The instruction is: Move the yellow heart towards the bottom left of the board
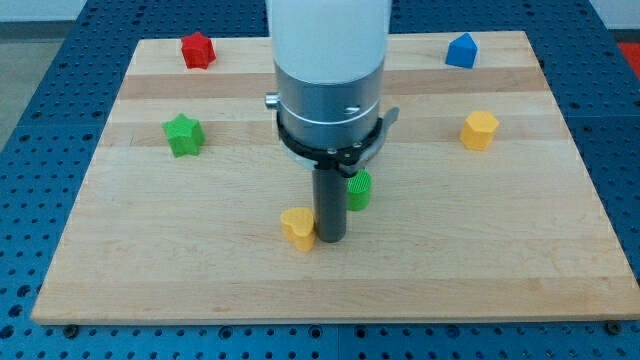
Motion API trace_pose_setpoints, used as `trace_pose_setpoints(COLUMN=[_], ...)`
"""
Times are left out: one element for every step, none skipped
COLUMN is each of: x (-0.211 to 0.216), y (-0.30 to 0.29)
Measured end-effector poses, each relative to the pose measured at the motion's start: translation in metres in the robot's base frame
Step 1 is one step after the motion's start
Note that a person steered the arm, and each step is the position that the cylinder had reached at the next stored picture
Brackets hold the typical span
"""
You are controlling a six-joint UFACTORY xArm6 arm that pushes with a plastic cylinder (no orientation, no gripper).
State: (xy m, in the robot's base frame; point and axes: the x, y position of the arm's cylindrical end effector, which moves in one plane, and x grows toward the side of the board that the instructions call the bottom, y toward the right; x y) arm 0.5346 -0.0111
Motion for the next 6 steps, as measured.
trace_pose_setpoints(x=[-0.003, -0.006, -0.006, -0.006, -0.006, -0.002], y=[-0.018, -0.038, -0.057, -0.075, -0.084, -0.089])
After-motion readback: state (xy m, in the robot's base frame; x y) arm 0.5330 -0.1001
